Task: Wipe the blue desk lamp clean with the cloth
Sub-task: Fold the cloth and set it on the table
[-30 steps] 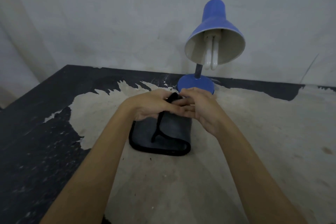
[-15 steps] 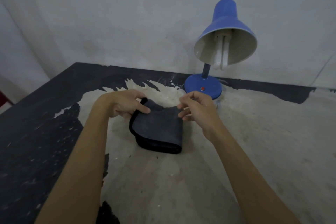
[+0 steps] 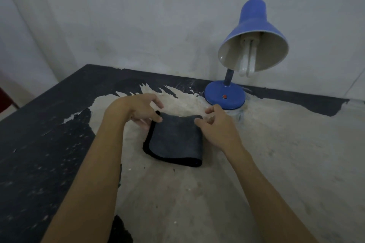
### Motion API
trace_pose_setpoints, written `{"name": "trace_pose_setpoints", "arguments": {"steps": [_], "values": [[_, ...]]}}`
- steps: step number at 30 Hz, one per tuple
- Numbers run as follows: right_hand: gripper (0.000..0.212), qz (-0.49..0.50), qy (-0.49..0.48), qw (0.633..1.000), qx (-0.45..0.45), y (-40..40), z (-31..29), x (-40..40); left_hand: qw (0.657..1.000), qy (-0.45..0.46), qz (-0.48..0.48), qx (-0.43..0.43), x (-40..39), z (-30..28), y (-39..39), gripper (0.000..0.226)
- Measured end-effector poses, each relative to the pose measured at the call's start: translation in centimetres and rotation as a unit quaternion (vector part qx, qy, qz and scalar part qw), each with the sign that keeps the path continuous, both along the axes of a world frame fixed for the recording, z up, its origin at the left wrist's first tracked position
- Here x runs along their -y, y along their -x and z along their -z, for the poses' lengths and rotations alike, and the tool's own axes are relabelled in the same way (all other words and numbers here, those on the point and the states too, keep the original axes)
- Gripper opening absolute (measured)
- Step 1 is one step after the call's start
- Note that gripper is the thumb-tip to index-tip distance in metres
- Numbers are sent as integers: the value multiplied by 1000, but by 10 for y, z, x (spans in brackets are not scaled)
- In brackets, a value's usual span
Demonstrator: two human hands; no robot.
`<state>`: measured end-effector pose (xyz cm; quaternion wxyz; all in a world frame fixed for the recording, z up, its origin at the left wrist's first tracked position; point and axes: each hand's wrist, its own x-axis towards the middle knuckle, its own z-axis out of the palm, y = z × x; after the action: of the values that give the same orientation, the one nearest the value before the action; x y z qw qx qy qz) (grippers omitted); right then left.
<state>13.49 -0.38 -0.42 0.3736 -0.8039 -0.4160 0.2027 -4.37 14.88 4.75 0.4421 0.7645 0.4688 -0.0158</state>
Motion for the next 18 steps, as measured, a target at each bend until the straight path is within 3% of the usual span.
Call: {"name": "trace_pose_setpoints", "arguments": {"steps": [3, 6, 10, 13, 18], "values": [[48, -25, 25, 996, 77, 3, 6, -4, 999, -39, 8, 4, -1, 5, -4, 20], [30, -44, 39, 991, 123, 4, 8, -5, 998, -50, 20, 33, 1, 4, -5, 15], [3, -18, -10, 997, 72, -2, 4, -5, 994, -28, 11, 106, 1, 4, -4, 17], [3, -11, -15, 999, 44, -7, 3, -4, 993, -31, 2, 111, 0, 10, -5, 17], [4, -7, 6, 996, 85, -7, 4, -6, 993, -73, -6, 97, 1, 18, -10, 16]]}}
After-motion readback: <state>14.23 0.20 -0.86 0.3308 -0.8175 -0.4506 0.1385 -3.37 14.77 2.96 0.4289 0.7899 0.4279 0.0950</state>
